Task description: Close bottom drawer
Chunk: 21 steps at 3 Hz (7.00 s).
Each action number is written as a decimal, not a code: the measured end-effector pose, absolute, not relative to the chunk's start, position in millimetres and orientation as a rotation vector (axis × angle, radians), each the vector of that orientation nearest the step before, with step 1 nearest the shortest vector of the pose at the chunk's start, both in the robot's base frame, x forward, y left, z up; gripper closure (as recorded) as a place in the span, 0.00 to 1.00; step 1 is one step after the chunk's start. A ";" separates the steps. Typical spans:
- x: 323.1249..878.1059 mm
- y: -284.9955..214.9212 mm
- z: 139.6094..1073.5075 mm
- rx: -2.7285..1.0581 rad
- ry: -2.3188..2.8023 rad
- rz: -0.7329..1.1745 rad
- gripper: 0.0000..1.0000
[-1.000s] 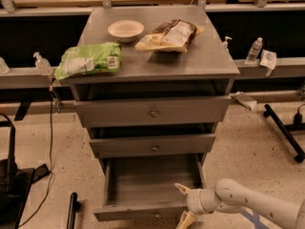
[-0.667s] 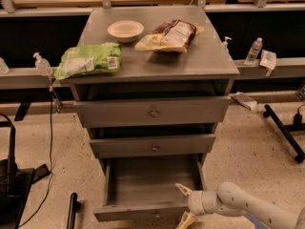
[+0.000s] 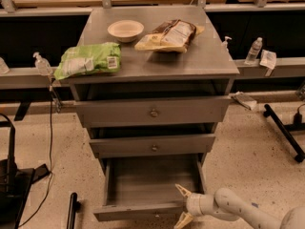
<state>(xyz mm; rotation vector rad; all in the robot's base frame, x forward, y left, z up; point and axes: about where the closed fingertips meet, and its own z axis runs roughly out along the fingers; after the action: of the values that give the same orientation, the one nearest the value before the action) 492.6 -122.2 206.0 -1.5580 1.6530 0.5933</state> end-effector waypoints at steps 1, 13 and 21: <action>508.7 -123.4 179.6 -1.550 1.685 0.552 0.00; 560.1 -116.7 255.3 -1.484 1.557 0.609 0.15; 515.6 -118.5 98.4 -1.400 2.034 0.538 1.00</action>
Offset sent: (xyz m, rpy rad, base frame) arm 0.0555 -0.0099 -0.0386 -0.1045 -0.0173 -0.0893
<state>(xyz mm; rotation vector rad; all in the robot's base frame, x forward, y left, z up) 515.6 -118.5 98.4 -1.4000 2.0339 0.5382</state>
